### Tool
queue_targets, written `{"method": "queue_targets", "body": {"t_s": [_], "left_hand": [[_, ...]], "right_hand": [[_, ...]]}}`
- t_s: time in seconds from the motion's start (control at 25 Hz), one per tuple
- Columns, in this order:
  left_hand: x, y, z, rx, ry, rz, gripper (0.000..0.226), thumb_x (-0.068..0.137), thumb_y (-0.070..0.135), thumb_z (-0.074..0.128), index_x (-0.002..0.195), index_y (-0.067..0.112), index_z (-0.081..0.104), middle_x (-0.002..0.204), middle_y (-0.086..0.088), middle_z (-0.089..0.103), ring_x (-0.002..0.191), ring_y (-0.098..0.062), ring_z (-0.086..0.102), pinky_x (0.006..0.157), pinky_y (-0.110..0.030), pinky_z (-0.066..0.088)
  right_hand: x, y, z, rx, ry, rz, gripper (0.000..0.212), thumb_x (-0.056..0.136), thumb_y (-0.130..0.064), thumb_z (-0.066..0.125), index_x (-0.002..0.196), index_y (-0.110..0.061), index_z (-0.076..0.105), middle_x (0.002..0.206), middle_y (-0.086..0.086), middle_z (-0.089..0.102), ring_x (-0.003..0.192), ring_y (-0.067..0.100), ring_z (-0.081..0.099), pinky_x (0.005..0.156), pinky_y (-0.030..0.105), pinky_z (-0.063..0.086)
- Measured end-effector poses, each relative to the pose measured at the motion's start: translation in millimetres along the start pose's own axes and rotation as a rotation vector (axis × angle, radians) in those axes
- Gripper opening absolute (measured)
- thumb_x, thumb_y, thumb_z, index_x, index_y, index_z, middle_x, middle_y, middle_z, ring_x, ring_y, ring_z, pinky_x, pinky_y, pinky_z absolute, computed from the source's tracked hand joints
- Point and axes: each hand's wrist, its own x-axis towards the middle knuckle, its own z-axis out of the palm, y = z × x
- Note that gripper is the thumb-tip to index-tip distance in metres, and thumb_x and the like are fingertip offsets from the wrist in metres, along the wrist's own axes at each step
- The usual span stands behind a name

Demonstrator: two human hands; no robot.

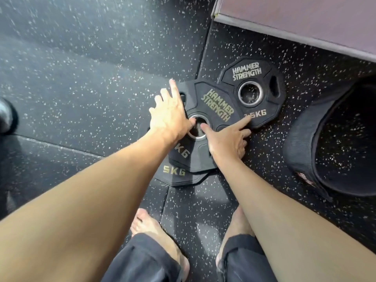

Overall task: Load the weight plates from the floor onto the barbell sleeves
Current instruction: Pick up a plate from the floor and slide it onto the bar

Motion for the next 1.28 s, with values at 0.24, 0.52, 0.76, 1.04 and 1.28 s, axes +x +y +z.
{"method": "queue_targets", "body": {"t_s": [0.24,0.52,0.76,1.04,1.28], "left_hand": [[8,1,5,-0.04,0.07,-0.054,0.129,0.052,0.052,0.094,0.149,0.007,0.02,0.137,-0.017,0.038,0.126,-0.035,0.043,0.094,-0.055,0.049],[-30,-6,-14,-0.16,0.058,-0.139,0.116,0.054,0.047,0.094,0.142,0.016,0.026,0.131,-0.019,0.041,0.119,-0.042,0.045,0.093,-0.058,0.049],[-122,-25,-94,-0.346,0.148,-0.228,0.115,0.052,0.054,0.09,0.139,0.012,0.028,0.12,-0.017,0.048,0.106,-0.044,0.06,0.093,-0.048,0.049],[-251,-16,-330,-0.444,0.469,-0.302,0.108,0.055,0.058,0.086,0.136,0.013,0.03,0.114,-0.015,0.051,0.101,-0.045,0.061,0.087,-0.046,0.048],[-432,1,-572,-0.485,0.873,-0.301,0.102,0.055,0.062,0.081,0.136,0.024,0.032,0.107,-0.011,0.055,0.094,-0.04,0.063,0.08,-0.044,0.048]], "right_hand": [[5,6,7,-0.008,0.044,-0.024,0.129,0.065,-0.06,0.083,0.156,-0.017,0.001,0.137,0.017,0.037,0.112,0.037,0.053,0.071,0.036,0.037],[-17,13,-17,-0.009,0.055,-0.126,0.119,0.061,-0.058,0.082,0.151,-0.027,0.011,0.135,0.015,0.046,0.115,0.038,0.056,0.087,0.042,0.043],[-105,-13,-101,-0.1,0.08,-0.406,0.118,0.06,-0.061,0.083,0.151,-0.031,0.013,0.134,0.012,0.047,0.12,0.035,0.054,0.096,0.043,0.043],[-260,-121,-286,-0.027,0.233,-0.822,0.122,0.058,-0.062,0.083,0.154,-0.033,0.013,0.128,0.007,0.05,0.117,0.031,0.055,0.095,0.042,0.045],[-456,-204,-485,0.175,0.43,-1.194,0.119,0.057,-0.064,0.08,0.154,-0.031,0.021,0.116,0.004,0.054,0.104,0.03,0.061,0.081,0.037,0.05]]}}
